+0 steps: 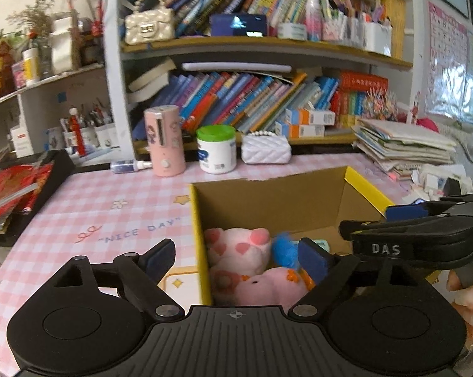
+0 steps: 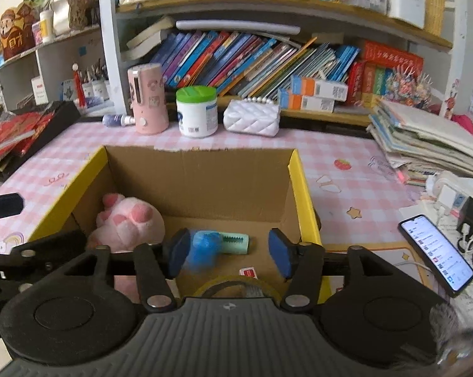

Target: Organize objects

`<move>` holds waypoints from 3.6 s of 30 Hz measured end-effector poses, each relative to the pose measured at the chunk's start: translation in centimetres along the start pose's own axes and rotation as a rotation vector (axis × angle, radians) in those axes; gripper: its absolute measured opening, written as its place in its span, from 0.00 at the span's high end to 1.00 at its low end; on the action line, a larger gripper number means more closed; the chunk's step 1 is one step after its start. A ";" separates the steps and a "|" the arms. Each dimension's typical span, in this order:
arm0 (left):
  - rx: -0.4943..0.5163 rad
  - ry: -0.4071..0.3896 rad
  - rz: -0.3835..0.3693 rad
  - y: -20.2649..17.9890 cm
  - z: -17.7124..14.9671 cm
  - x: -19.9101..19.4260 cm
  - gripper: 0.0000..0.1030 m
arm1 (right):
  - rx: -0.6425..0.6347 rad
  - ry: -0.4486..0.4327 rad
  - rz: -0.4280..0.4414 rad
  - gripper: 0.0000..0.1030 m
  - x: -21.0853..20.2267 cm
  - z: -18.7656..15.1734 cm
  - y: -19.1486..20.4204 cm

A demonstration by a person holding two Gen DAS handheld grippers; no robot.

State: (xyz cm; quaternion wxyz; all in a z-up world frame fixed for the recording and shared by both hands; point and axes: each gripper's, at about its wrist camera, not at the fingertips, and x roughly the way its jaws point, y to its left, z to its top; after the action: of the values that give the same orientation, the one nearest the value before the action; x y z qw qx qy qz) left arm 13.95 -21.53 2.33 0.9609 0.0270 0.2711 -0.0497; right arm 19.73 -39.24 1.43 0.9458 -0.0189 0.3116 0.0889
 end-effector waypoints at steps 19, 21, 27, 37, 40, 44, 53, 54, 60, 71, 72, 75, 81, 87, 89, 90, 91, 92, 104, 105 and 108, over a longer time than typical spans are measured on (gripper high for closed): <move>-0.059 -0.001 0.095 8.5 -4.3 -8.0 0.07 | 0.056 -0.075 -0.146 0.09 -8.1 -3.7 9.4; -0.060 0.007 0.096 9.1 -5.0 -8.7 0.04 | 0.055 -0.077 -0.159 0.07 -8.8 -4.4 10.5; -0.077 0.045 0.101 11.2 -7.0 -10.3 0.02 | 0.039 -0.066 -0.186 0.00 -10.6 -6.4 13.6; -0.093 0.102 0.093 12.8 -9.9 -11.5 0.01 | 0.043 -0.006 -0.205 0.00 -12.5 -10.0 17.0; -0.076 0.121 0.087 12.8 -10.3 -11.4 0.01 | 0.060 0.024 -0.206 0.00 -12.6 -10.9 17.4; -0.070 0.124 0.096 12.7 -10.4 -11.0 0.01 | 0.076 0.019 -0.213 0.00 -12.5 -11.0 17.6; -0.072 0.140 0.126 12.0 -10.4 -10.8 0.01 | 0.107 0.044 -0.225 0.00 -12.0 -10.6 17.0; -0.076 0.145 0.126 12.0 -10.5 -10.8 0.01 | 0.109 0.044 -0.225 0.00 -11.9 -10.6 16.9; -0.096 0.161 0.140 12.1 -10.6 -11.0 0.01 | 0.111 0.052 -0.219 0.00 -12.0 -10.7 16.8; -0.118 0.151 0.159 12.4 -10.1 -11.3 0.00 | 0.105 0.031 -0.215 0.00 -12.8 -10.4 16.8; -0.120 0.151 0.160 12.5 -10.1 -11.3 0.00 | 0.103 0.030 -0.215 0.00 -12.9 -10.4 16.8; -0.126 0.152 0.163 12.7 -10.1 -11.4 0.00 | 0.089 0.030 -0.216 0.00 -13.0 -10.5 17.0; -0.129 0.148 0.172 13.0 -10.1 -11.6 0.00 | 0.062 0.043 -0.217 0.00 -12.8 -10.6 17.6; -0.140 0.149 0.168 13.5 -10.1 -11.7 0.00 | 0.058 0.046 -0.216 0.00 -12.7 -10.7 18.0; -0.145 0.150 0.165 13.5 -10.1 -11.7 0.00 | 0.055 0.051 -0.215 0.00 -12.6 -10.8 18.1; -0.147 0.149 0.163 13.6 -10.1 -11.8 0.00 | 0.052 0.053 -0.216 0.00 -12.6 -10.8 18.1; -0.148 0.147 0.162 13.6 -10.1 -11.8 0.00 | 0.049 0.056 -0.216 0.00 -12.5 -10.8 18.2; -0.148 0.145 0.163 13.6 -10.1 -11.8 0.00 | 0.047 0.059 -0.217 0.00 -12.5 -10.8 18.2; -0.141 0.148 0.163 13.8 -10.1 -11.7 0.00 | 0.049 0.074 -0.219 0.00 -12.2 -10.9 18.4; -0.141 0.149 0.163 13.8 -10.1 -11.7 0.00 | 0.050 0.075 -0.220 0.00 -12.2 -10.9 18.4; -0.137 0.152 0.165 13.8 -10.2 -11.7 0.00 | 0.050 0.078 -0.221 0.00 -12.2 -10.9 18.4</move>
State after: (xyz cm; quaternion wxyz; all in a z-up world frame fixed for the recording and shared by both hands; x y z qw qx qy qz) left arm 0.29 -6.11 0.13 0.9379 -0.0128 0.3429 0.0502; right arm 0.41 -24.07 0.19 0.9373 -0.0332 0.3462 -0.0245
